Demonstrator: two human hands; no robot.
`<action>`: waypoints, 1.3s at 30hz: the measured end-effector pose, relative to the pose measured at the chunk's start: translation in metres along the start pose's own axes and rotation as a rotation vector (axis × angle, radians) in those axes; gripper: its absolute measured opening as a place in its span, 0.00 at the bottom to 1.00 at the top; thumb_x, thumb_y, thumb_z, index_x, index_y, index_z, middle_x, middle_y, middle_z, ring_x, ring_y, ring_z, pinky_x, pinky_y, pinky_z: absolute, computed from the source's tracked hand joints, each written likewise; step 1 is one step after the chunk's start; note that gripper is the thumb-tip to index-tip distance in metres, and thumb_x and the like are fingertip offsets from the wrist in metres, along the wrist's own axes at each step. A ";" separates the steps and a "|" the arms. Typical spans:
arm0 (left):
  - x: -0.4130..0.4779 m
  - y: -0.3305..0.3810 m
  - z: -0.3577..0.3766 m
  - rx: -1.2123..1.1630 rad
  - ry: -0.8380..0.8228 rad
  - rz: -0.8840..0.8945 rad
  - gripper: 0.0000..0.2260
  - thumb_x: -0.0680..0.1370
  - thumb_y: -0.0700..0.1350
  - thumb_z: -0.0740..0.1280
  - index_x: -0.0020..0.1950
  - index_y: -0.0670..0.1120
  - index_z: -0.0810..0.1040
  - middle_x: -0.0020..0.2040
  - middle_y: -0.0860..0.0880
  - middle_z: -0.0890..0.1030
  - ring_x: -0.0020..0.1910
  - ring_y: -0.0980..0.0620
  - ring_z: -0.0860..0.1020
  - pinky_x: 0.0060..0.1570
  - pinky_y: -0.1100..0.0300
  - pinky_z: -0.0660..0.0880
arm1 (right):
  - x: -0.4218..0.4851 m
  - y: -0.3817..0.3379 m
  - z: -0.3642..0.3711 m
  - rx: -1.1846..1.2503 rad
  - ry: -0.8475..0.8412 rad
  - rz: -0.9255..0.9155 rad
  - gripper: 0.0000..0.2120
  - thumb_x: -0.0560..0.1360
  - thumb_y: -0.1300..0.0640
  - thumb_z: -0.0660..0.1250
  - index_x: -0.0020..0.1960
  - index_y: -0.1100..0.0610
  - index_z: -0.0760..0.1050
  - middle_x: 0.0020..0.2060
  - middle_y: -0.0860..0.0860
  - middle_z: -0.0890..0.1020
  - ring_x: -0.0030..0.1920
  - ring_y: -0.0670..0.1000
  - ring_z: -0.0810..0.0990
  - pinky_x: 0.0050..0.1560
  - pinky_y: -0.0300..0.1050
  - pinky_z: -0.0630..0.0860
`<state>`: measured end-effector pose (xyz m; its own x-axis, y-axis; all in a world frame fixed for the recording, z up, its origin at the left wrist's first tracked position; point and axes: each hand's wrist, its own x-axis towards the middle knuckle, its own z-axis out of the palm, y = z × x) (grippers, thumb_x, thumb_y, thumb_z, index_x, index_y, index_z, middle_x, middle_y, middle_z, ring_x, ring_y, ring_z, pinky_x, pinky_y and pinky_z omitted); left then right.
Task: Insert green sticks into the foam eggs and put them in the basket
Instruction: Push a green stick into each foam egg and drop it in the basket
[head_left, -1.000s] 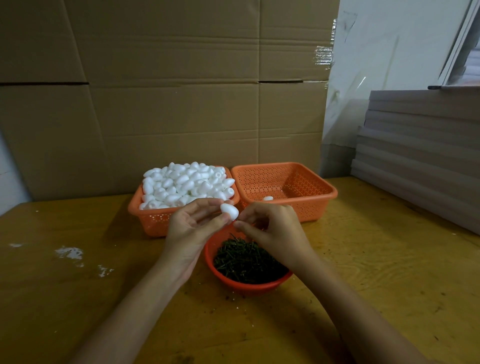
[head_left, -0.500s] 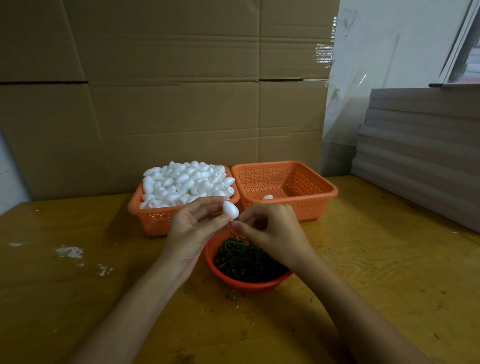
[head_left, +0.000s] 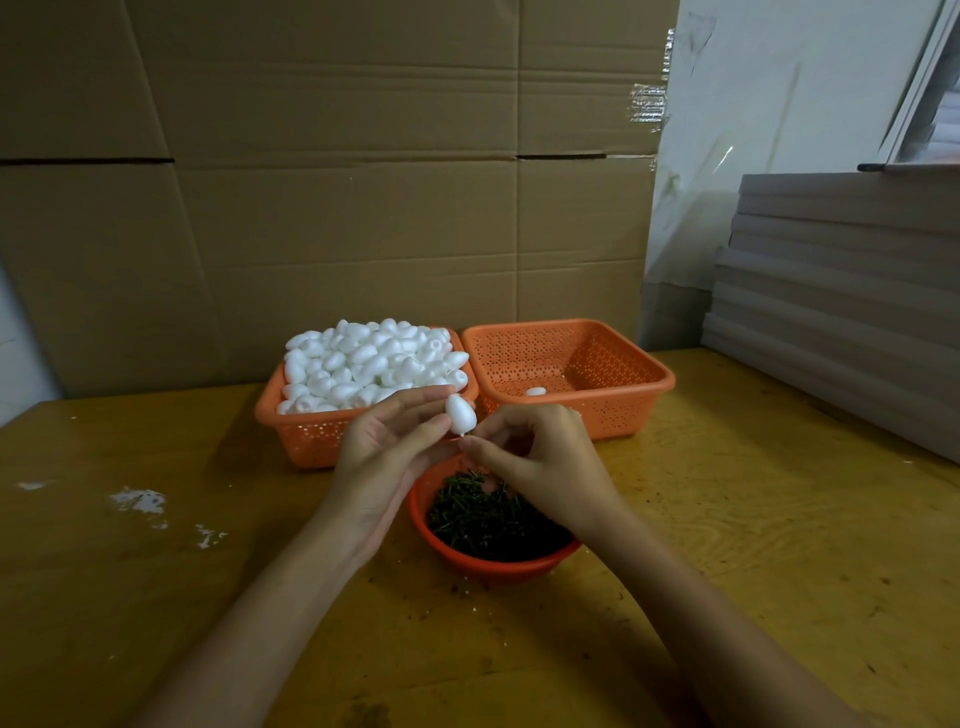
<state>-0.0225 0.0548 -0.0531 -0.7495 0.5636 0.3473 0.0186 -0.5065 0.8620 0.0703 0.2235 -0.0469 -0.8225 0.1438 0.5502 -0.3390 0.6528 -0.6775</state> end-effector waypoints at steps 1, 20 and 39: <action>0.000 0.000 0.000 0.001 -0.002 0.000 0.12 0.76 0.39 0.74 0.59 0.46 0.87 0.61 0.38 0.86 0.63 0.42 0.85 0.55 0.55 0.84 | 0.000 0.000 0.001 0.020 -0.007 0.015 0.06 0.79 0.52 0.74 0.46 0.52 0.85 0.32 0.45 0.86 0.31 0.46 0.85 0.34 0.35 0.76; -0.001 0.001 0.000 0.033 0.020 -0.024 0.12 0.74 0.41 0.76 0.57 0.46 0.88 0.59 0.39 0.86 0.60 0.42 0.86 0.53 0.56 0.84 | 0.001 0.003 0.002 0.112 -0.060 0.063 0.05 0.80 0.53 0.73 0.48 0.54 0.85 0.37 0.47 0.88 0.31 0.52 0.86 0.31 0.45 0.80; 0.001 -0.002 0.000 0.056 0.038 0.005 0.17 0.74 0.40 0.78 0.62 0.43 0.84 0.59 0.38 0.86 0.60 0.39 0.86 0.55 0.54 0.84 | 0.001 0.005 -0.001 0.204 0.055 0.076 0.02 0.78 0.58 0.76 0.49 0.56 0.85 0.37 0.51 0.88 0.36 0.52 0.88 0.34 0.48 0.84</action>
<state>-0.0235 0.0559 -0.0547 -0.7741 0.5353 0.3380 0.0584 -0.4713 0.8801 0.0680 0.2277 -0.0491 -0.8252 0.2310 0.5154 -0.3664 0.4756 -0.7997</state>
